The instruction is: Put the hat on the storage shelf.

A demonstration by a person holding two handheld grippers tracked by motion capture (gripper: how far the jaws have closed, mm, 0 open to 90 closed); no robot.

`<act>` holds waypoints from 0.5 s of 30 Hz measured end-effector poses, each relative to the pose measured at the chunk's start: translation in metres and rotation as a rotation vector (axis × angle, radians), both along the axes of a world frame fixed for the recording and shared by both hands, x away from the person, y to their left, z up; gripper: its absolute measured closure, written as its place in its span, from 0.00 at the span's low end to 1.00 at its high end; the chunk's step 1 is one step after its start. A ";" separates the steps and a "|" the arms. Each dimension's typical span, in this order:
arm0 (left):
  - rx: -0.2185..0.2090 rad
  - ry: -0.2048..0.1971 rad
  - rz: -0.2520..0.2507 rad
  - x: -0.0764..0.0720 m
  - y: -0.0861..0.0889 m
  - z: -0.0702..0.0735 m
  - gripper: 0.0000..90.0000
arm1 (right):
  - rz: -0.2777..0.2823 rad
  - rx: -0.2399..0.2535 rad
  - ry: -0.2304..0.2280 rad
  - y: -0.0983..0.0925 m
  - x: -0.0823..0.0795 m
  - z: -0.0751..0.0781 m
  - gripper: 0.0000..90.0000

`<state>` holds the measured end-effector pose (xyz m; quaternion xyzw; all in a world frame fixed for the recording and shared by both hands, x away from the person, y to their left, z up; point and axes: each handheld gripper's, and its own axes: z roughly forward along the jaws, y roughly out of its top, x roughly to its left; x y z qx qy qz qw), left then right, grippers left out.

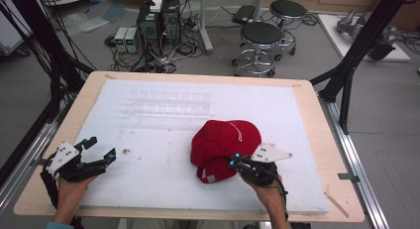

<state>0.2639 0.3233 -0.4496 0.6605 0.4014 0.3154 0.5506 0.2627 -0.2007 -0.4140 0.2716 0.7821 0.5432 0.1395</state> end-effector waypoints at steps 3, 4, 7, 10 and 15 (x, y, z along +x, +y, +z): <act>-0.003 0.003 0.001 0.000 0.000 0.000 0.18 | 0.021 -0.007 0.006 0.012 0.002 0.000 0.98; -0.004 0.004 0.000 0.000 0.001 0.000 0.18 | 0.029 -0.009 0.005 0.016 0.003 0.001 0.98; -0.004 0.006 0.004 0.000 0.000 0.000 0.18 | 0.048 -0.014 0.007 0.026 0.005 0.001 0.98; -0.003 0.007 0.003 0.001 0.000 0.000 0.18 | 0.067 -0.012 0.011 0.035 0.006 0.002 0.98; -0.005 0.008 0.003 0.001 0.000 0.000 0.18 | 0.084 -0.007 0.025 0.052 0.008 0.003 0.98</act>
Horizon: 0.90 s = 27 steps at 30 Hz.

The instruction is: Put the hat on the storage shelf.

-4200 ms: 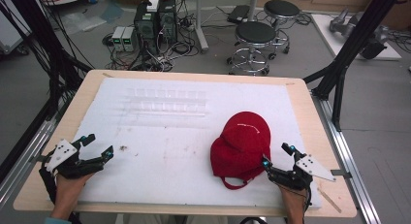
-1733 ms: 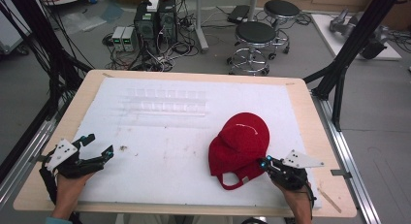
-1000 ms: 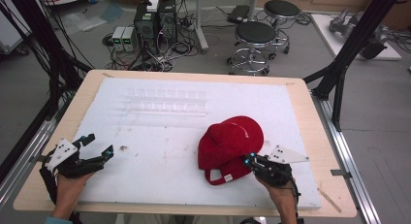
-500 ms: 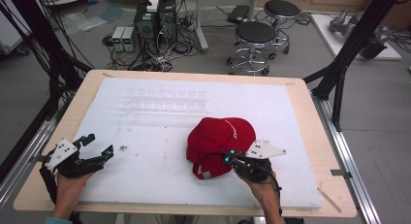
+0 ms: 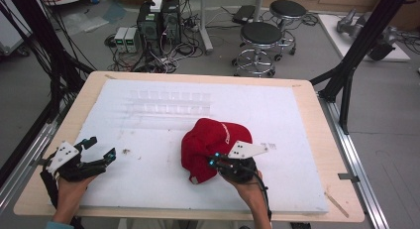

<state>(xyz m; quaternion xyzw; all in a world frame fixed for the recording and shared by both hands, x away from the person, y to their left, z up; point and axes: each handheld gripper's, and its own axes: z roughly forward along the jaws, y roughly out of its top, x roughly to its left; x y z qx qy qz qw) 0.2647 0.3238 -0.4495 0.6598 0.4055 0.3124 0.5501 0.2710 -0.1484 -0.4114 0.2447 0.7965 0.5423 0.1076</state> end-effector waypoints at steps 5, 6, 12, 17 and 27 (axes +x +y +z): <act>-0.003 0.000 0.002 0.000 0.000 0.000 0.18 | 0.029 -0.002 0.004 0.019 0.003 0.001 0.98; 0.000 0.001 0.002 0.000 0.000 0.000 0.18 | 0.034 -0.003 0.007 0.023 0.003 0.001 0.98; 0.002 0.003 0.004 0.000 0.000 0.000 0.18 | 0.054 -0.003 0.015 0.046 0.005 0.001 0.98; 0.001 0.003 0.003 0.000 0.000 0.000 0.18 | 0.056 -0.012 0.018 0.060 0.007 -0.001 0.98; 0.003 0.005 0.005 0.000 0.000 0.000 0.18 | 0.066 -0.009 0.031 0.074 0.010 -0.007 0.98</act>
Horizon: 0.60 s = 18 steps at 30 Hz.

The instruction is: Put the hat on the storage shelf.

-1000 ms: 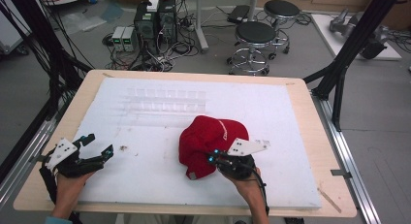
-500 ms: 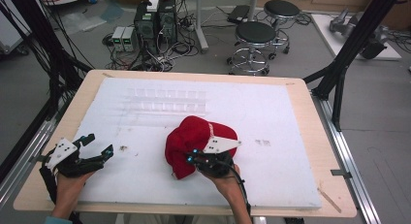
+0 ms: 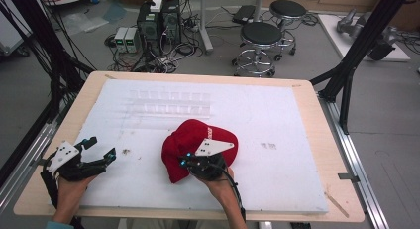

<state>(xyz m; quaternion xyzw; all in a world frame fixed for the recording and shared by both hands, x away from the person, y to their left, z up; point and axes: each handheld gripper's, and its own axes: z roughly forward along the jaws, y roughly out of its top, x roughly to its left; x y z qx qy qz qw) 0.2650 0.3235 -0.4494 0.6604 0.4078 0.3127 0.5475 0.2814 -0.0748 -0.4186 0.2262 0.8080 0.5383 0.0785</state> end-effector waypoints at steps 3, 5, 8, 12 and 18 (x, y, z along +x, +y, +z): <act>0.001 0.000 0.002 0.000 0.000 0.000 0.18 | 0.001 -0.002 0.001 -0.001 0.000 0.000 0.98; 0.000 0.000 0.001 0.000 -0.001 0.000 0.18 | 0.005 -0.001 0.000 -0.001 0.000 0.000 0.98; 0.001 -0.001 0.001 0.000 -0.001 0.000 0.18 | 0.008 -0.006 -0.002 -0.001 -0.001 0.001 0.97; 0.001 -0.001 -0.001 0.000 -0.001 0.000 0.18 | 0.022 0.001 -0.009 0.000 -0.002 0.002 0.88; 0.006 -0.002 -0.001 0.000 -0.001 0.000 0.18 | 0.050 0.004 -0.015 -0.001 -0.004 0.007 0.56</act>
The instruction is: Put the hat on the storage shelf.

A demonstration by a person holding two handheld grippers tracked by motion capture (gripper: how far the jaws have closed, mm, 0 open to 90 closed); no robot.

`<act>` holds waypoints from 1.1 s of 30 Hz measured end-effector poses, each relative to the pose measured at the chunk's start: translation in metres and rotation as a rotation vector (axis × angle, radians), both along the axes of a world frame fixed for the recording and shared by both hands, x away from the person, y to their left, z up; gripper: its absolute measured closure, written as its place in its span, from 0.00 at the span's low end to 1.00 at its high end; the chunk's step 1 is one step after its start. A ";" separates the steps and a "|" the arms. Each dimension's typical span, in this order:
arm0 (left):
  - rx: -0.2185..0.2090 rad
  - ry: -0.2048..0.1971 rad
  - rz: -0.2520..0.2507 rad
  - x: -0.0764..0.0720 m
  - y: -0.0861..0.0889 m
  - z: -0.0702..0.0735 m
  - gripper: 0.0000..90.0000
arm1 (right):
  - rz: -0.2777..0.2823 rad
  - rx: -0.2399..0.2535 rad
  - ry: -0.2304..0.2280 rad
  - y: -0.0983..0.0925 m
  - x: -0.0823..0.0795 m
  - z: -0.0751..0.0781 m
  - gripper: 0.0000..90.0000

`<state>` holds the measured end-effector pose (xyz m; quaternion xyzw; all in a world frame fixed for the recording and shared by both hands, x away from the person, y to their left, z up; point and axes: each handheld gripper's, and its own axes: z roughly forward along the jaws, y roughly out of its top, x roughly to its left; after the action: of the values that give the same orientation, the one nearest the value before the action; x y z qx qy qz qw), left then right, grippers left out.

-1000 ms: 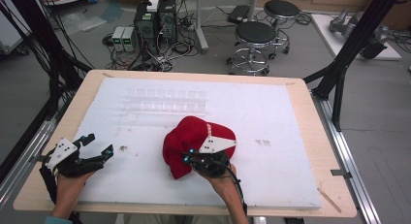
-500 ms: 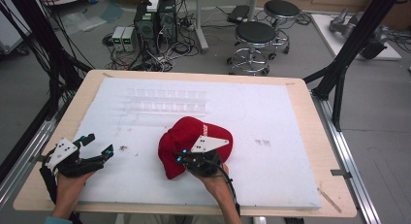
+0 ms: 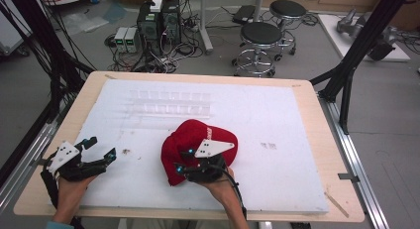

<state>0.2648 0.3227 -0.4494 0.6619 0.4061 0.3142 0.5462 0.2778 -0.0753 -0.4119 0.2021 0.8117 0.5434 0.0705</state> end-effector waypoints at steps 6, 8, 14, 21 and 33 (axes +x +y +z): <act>0.007 -0.001 0.000 0.000 -0.001 0.000 0.18 | 0.008 -0.012 -0.022 -0.004 -0.001 0.008 0.17; 0.012 -0.001 -0.001 0.000 -0.001 0.000 0.18 | 0.014 -0.006 -0.040 -0.008 0.000 0.012 0.12; 0.015 -0.001 -0.001 0.000 -0.001 0.000 0.18 | 0.008 0.000 -0.094 -0.025 0.005 0.027 0.12; 0.023 -0.002 -0.003 0.000 -0.002 0.000 0.18 | -0.006 -0.071 -0.105 -0.042 0.025 0.042 0.12; 0.028 -0.004 -0.003 0.000 -0.003 0.000 0.18 | 0.015 -0.162 -0.078 -0.043 0.062 0.044 0.12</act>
<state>0.2645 0.3198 -0.4493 0.6695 0.3993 0.3205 0.5382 0.3400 -0.1186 -0.3682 0.1682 0.8510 0.4841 0.1143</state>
